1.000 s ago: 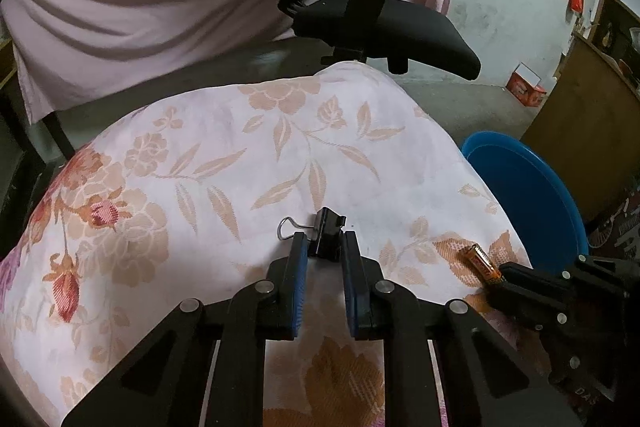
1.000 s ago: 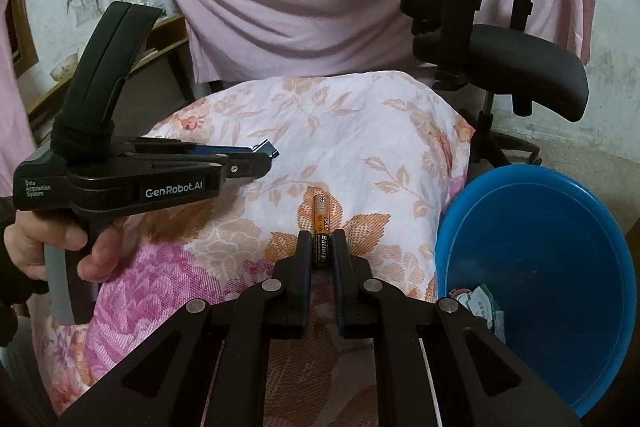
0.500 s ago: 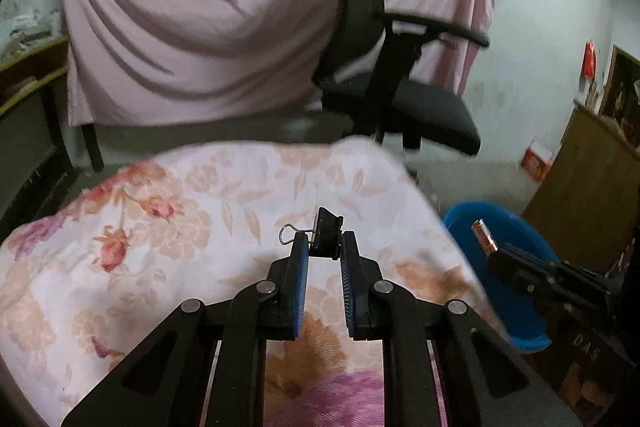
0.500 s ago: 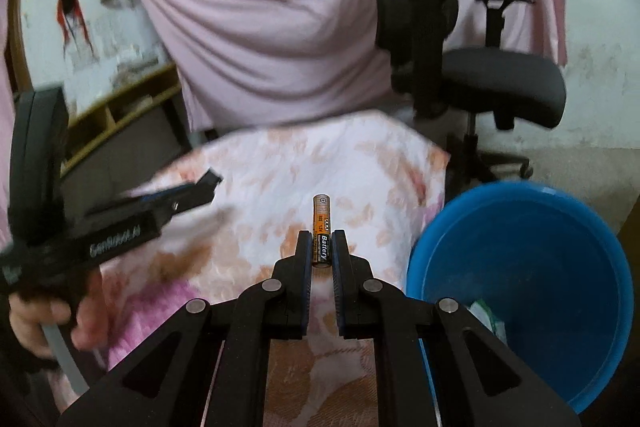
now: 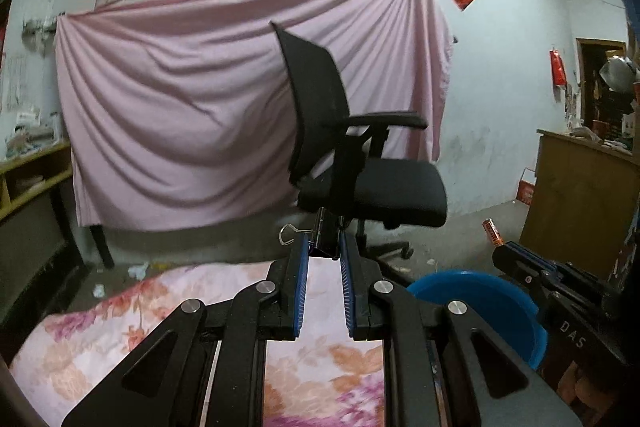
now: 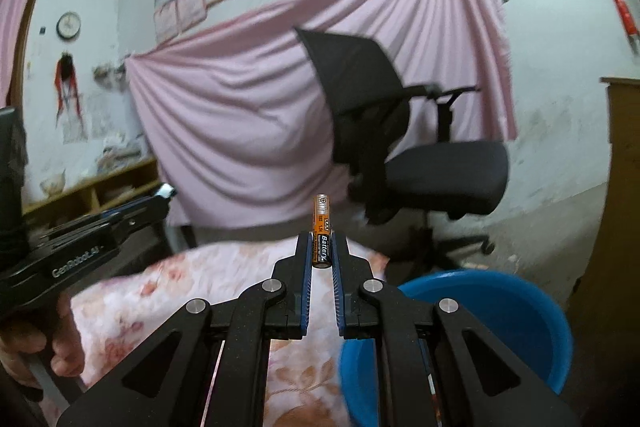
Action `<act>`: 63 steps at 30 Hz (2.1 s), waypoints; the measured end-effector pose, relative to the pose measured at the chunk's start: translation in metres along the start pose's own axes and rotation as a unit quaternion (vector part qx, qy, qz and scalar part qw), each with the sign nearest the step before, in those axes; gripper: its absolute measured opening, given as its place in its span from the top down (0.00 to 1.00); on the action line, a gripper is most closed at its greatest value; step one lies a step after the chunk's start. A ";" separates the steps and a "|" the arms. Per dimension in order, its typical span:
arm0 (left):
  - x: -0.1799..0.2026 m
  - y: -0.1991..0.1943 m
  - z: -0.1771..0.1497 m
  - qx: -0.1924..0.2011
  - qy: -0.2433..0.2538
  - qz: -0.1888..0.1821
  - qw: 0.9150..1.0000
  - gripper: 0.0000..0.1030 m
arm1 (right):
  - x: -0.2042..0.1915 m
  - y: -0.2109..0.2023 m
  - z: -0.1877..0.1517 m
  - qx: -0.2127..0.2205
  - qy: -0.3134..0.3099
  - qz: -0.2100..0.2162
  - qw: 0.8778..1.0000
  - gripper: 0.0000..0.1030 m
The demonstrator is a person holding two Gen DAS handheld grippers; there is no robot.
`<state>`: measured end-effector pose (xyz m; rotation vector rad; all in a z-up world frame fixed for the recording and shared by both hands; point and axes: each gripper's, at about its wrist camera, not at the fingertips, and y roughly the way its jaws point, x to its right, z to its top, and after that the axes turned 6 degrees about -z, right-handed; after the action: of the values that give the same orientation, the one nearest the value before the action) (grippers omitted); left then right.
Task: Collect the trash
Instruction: 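Lift the clip with the left gripper while the right gripper carries the battery over the basin, then open both grippers over the blue basin to drop the clip and battery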
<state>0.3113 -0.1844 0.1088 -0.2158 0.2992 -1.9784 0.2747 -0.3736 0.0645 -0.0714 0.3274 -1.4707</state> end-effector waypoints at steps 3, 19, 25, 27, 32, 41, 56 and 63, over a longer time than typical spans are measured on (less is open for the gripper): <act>0.019 -0.007 0.005 0.014 0.013 -0.005 1.000 0.87 | 0.009 -0.009 0.005 0.020 -0.002 -0.023 1.000 0.93; 0.105 0.015 0.006 0.022 0.073 -0.065 0.995 0.87 | 0.066 -0.039 0.011 0.045 0.033 -0.089 0.994 0.93; 0.123 0.035 -0.002 -0.003 0.074 -0.083 0.994 0.87 | 0.079 -0.040 0.006 0.026 0.033 -0.101 0.994 0.92; 0.125 0.041 -0.005 -0.012 0.072 -0.088 0.993 0.87 | 0.083 -0.039 0.004 0.019 0.033 -0.106 0.994 0.92; 0.133 0.060 -0.013 -0.045 0.060 -0.107 0.991 0.87 | 0.097 -0.037 -0.002 -0.003 0.033 -0.116 0.993 0.92; 0.138 0.094 -0.028 -0.126 0.025 -0.134 0.983 0.87 | 0.111 -0.029 -0.012 -0.048 0.045 -0.109 0.992 0.92; 0.112 0.106 -0.042 -0.185 -0.040 -0.114 0.975 0.64 | 0.107 -0.015 -0.019 -0.084 0.046 -0.108 0.990 0.74; 0.099 0.095 -0.038 -0.173 -0.045 -0.102 0.979 0.57 | 0.105 -0.016 -0.018 -0.077 0.045 -0.108 0.990 0.73</act>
<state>0.3421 -0.3085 0.0447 -0.5790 0.5820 -2.1009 0.2614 -0.4756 0.0336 -0.1704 0.5193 -1.6644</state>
